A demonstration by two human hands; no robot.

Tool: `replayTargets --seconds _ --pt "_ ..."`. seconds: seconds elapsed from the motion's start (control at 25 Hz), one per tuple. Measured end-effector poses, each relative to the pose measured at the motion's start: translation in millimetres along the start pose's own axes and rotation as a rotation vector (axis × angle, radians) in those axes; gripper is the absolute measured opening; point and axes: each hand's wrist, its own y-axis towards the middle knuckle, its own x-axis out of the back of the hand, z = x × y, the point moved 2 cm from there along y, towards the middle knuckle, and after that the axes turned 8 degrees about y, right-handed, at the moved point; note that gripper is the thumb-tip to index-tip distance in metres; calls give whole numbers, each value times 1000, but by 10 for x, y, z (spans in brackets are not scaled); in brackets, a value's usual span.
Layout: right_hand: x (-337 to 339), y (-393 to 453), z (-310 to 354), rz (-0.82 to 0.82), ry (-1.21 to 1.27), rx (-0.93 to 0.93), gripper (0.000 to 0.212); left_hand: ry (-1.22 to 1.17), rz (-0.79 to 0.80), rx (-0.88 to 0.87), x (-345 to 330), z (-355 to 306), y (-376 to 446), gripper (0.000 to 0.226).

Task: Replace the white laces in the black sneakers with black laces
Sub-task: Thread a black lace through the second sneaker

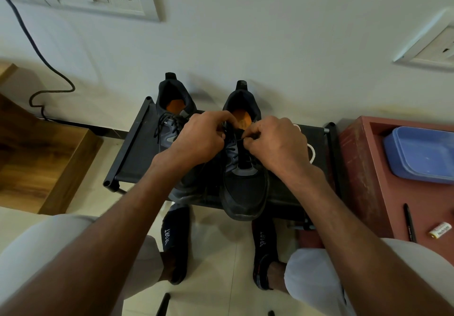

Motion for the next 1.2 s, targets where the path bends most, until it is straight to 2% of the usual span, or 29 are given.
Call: replayTargets --seconds 0.24,0.36,0.48,0.68,0.92,1.0,1.12,1.2 --pt "-78 -2 -30 1 -12 -2 15 -49 1 11 1 23 13 44" --pt "-168 11 -56 50 110 -32 17 -63 -27 38 -18 42 13 46" --pt "-207 1 -70 23 138 -66 18 -139 -30 102 -49 95 27 50" --pt "-199 -3 -85 10 207 -128 18 -142 -39 150 -76 108 53 34" --pt "-306 16 -71 87 528 -221 14 -186 -79 196 -90 116 -3 26" --pt "-322 9 -55 83 505 -177 16 -197 -101 208 -76 120 -15 26" --pt "-293 -29 -44 58 271 -62 21 -155 -141 188 -96 97 -30 16" --pt "-279 -30 -37 69 215 -28 18 -127 -142 184 -126 56 -41 11"
